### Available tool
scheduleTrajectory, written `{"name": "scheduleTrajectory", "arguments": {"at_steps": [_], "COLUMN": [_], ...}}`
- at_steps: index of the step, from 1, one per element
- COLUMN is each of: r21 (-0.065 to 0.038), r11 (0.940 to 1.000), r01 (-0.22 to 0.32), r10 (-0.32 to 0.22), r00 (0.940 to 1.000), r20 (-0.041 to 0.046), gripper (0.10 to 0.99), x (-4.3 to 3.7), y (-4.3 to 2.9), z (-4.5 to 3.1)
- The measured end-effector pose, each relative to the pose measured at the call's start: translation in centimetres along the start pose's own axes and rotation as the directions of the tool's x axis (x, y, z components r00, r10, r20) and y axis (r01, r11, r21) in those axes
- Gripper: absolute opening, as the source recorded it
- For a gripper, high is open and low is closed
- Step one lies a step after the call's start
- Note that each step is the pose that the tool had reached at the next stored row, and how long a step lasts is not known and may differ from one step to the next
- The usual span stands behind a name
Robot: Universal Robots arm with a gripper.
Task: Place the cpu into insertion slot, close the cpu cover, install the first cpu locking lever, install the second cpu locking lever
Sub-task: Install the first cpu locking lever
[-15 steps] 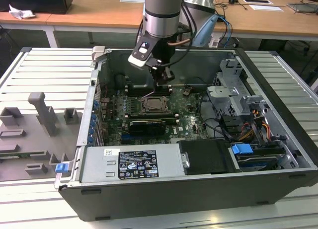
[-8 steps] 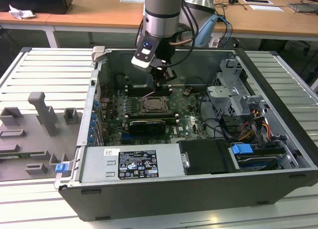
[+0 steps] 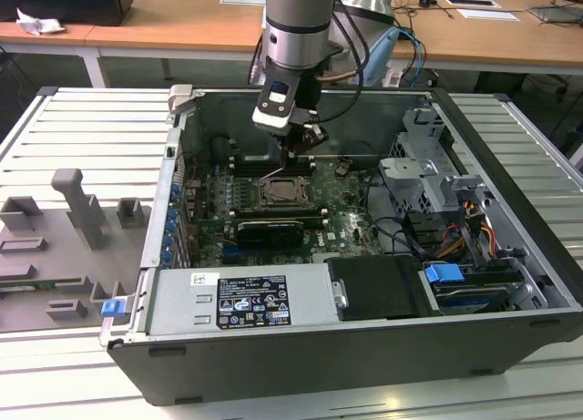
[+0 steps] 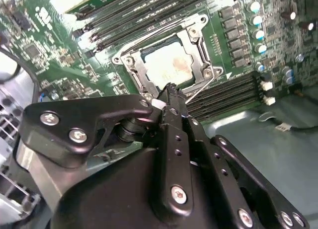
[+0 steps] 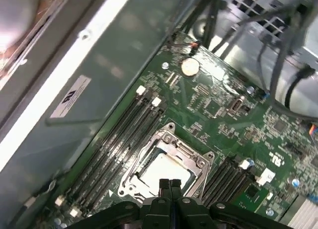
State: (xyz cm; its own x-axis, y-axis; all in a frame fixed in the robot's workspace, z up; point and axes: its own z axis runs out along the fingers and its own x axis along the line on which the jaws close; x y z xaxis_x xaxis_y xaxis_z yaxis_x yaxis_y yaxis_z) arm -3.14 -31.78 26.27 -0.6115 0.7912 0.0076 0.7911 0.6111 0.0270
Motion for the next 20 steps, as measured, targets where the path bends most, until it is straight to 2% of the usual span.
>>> {"name": "scheduleTrajectory", "arguments": {"at_steps": [4, 6, 8, 14, 19, 20], "r21": [0.001, 0.001, 0.001, 0.001, 0.001, 0.001], "r11": [0.9976, 0.9934, 0.9854, 0.9686, 0.9479, 0.9413], "r01": [0.069, 0.115, 0.17, 0.249, 0.318, 0.337], "r10": [-0.069, -0.115, -0.17, -0.249, -0.318, -0.337], "r00": [0.9976, 0.9934, 0.9854, 0.9686, 0.9479, 0.9413], "r20": [-0.0019, -0.0031, -0.0047, -0.0069, -0.009, -0.0096], "gripper": [0.106, 0.106, 0.106, 0.106, 0.106, 0.106], "x": [0.0, 0.0, 0.0, 0.0, 0.0, 0.0], "y": [0.0, 0.0, 0.0, 0.0, 0.0, 0.0], "z": [0.0, 0.0, 0.01, 0.01, 0.01, 0.01]}}
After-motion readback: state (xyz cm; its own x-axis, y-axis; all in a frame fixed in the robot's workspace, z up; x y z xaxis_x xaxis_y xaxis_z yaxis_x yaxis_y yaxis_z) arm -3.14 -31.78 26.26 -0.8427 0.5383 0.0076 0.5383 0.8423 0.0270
